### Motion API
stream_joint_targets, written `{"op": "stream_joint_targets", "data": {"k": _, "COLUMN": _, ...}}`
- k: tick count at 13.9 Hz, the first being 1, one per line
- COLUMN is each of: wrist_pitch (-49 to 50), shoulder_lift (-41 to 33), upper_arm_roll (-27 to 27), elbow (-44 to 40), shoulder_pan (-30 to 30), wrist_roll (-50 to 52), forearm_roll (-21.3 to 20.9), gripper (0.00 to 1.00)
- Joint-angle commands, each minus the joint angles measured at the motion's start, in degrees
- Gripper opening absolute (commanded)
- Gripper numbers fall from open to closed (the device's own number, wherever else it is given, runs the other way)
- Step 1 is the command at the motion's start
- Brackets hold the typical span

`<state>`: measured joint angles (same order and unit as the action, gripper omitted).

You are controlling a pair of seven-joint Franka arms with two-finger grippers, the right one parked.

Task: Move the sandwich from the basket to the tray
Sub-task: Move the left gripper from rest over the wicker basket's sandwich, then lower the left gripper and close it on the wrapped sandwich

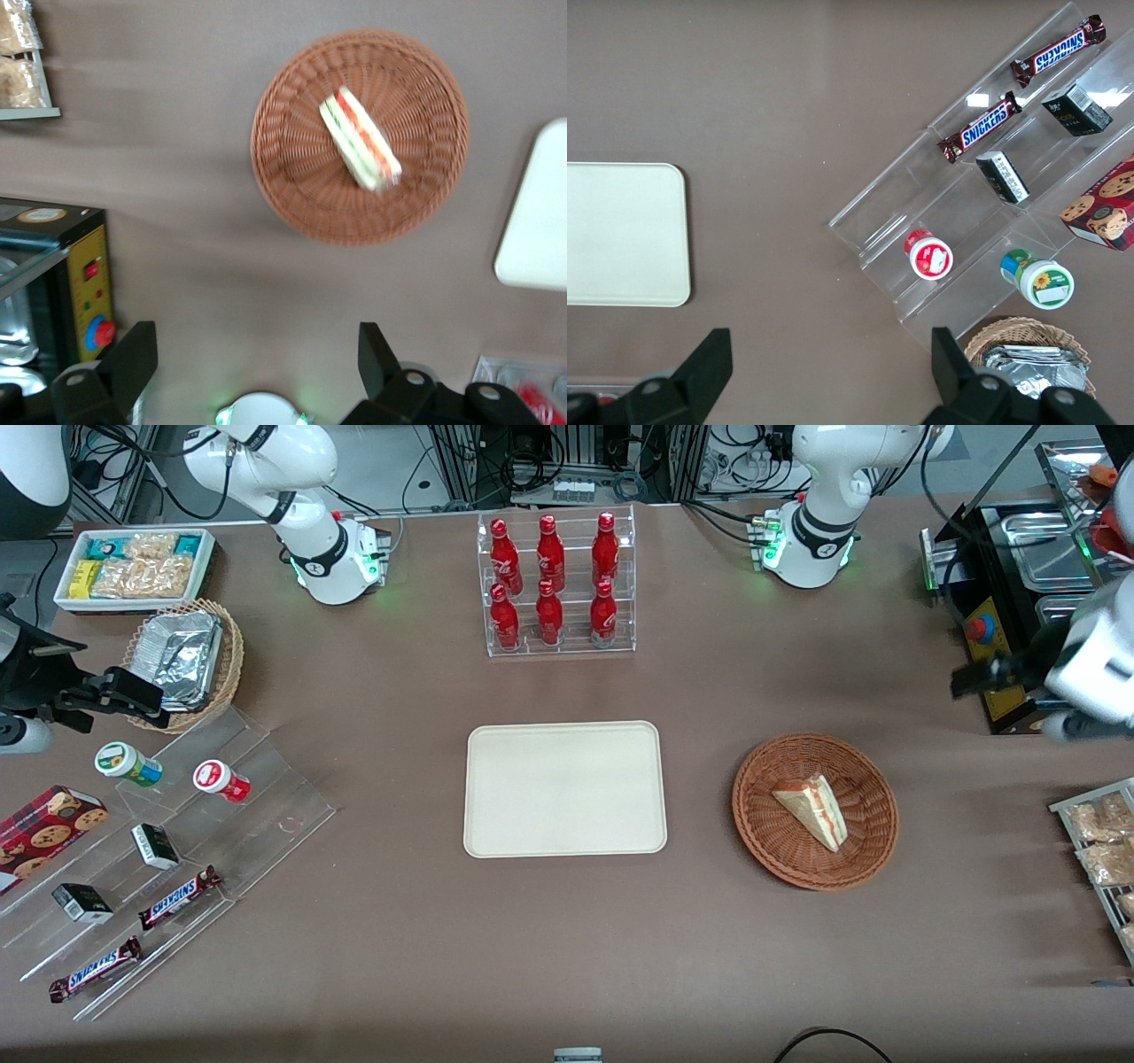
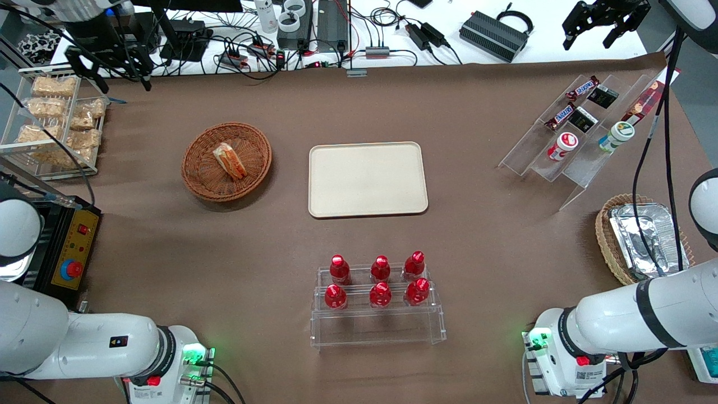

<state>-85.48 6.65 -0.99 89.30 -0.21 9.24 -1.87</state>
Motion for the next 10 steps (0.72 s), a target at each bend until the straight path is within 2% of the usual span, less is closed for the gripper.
{"op": "stream_joint_targets", "data": {"k": 1, "wrist_pitch": -7.74, "shoulder_lift": 0.12, "upper_arm_roll": 0.28, "elbow": 6.38, "shoulder_pan": -1.11, "wrist_roll": 6.82, "forearm_roll": -1.03, "gripper": 1.0}}
{"op": "stream_joint_targets", "data": {"k": 3, "wrist_pitch": -15.73, "shoulder_lift": 0.73, "upper_arm_roll": 0.19, "elbow": 12.01, "shoulder_pan": -2.77, "wrist_roll": 16.55, "forearm_roll": -1.03, "gripper": 1.0}}
{"op": "stream_joint_targets", "data": {"k": 6, "wrist_pitch": -25.15, "shoulder_lift": 3.71, "upper_arm_roll": 0.19, "elbow": 16.16, "shoulder_pan": -5.5, "wrist_roll": 32.11, "forearm_roll": -1.12, "gripper": 1.0}}
{"op": "stream_joint_targets", "data": {"k": 10, "wrist_pitch": -33.85, "shoulder_lift": 8.45, "upper_arm_roll": 0.28, "elbow": 18.36, "shoulder_pan": -8.23, "wrist_roll": 41.37, "forearm_roll": -1.3, "gripper": 1.0}}
